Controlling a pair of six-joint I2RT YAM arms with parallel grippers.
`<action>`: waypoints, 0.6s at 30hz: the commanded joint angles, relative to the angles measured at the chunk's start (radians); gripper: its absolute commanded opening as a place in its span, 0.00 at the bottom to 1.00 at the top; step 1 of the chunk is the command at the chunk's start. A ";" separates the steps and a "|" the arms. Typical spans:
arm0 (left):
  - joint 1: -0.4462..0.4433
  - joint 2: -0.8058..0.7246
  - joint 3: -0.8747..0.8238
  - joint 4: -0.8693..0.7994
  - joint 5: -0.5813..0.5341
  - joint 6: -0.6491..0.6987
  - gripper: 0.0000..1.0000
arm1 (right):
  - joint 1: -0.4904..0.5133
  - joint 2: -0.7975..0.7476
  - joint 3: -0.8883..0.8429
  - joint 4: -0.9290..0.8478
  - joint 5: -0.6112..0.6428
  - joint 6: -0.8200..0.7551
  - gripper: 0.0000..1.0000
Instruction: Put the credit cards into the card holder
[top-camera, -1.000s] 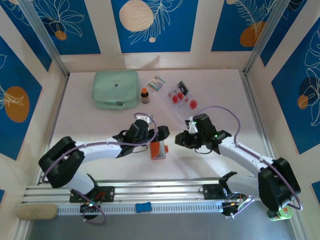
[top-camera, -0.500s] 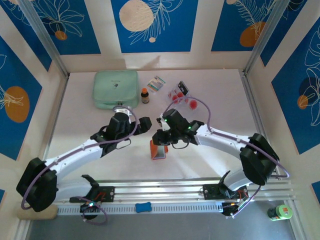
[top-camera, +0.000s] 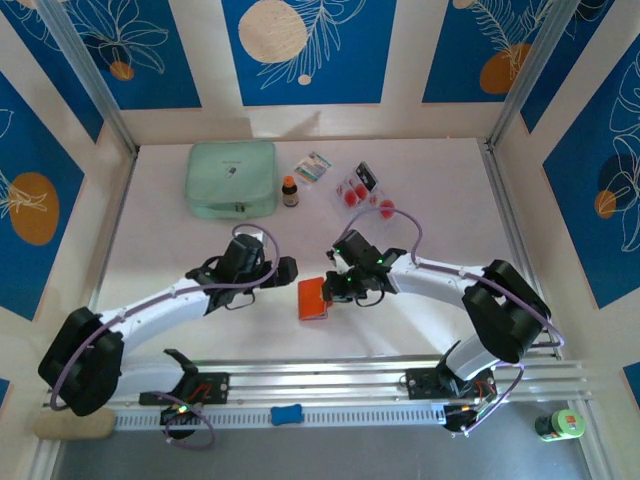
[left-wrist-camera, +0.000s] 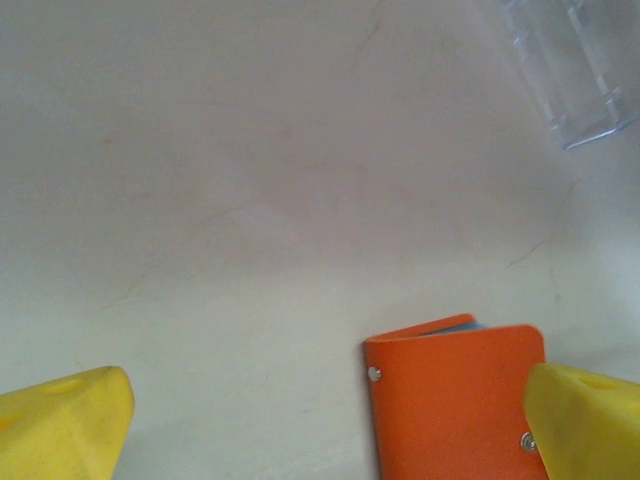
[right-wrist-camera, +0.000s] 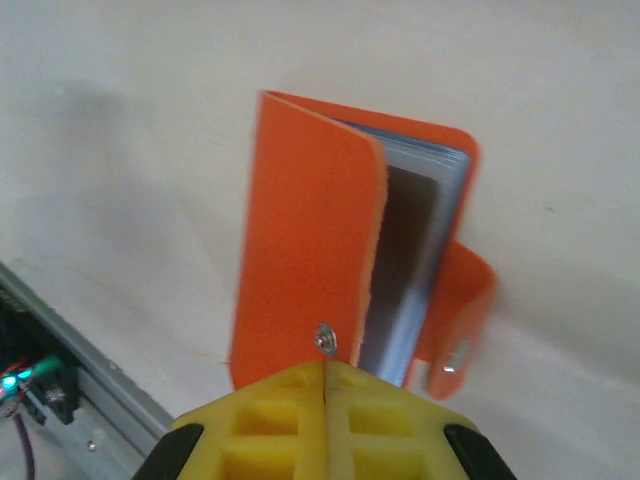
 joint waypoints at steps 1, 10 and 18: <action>0.001 0.026 0.051 -0.045 0.036 0.050 1.00 | -0.007 0.019 -0.026 0.036 -0.002 0.003 0.02; -0.083 0.105 0.096 -0.101 -0.009 0.111 1.00 | -0.011 0.040 -0.047 0.063 -0.011 0.009 0.02; -0.165 0.206 0.135 -0.104 -0.055 0.146 1.00 | -0.012 0.039 -0.061 0.069 -0.008 0.015 0.02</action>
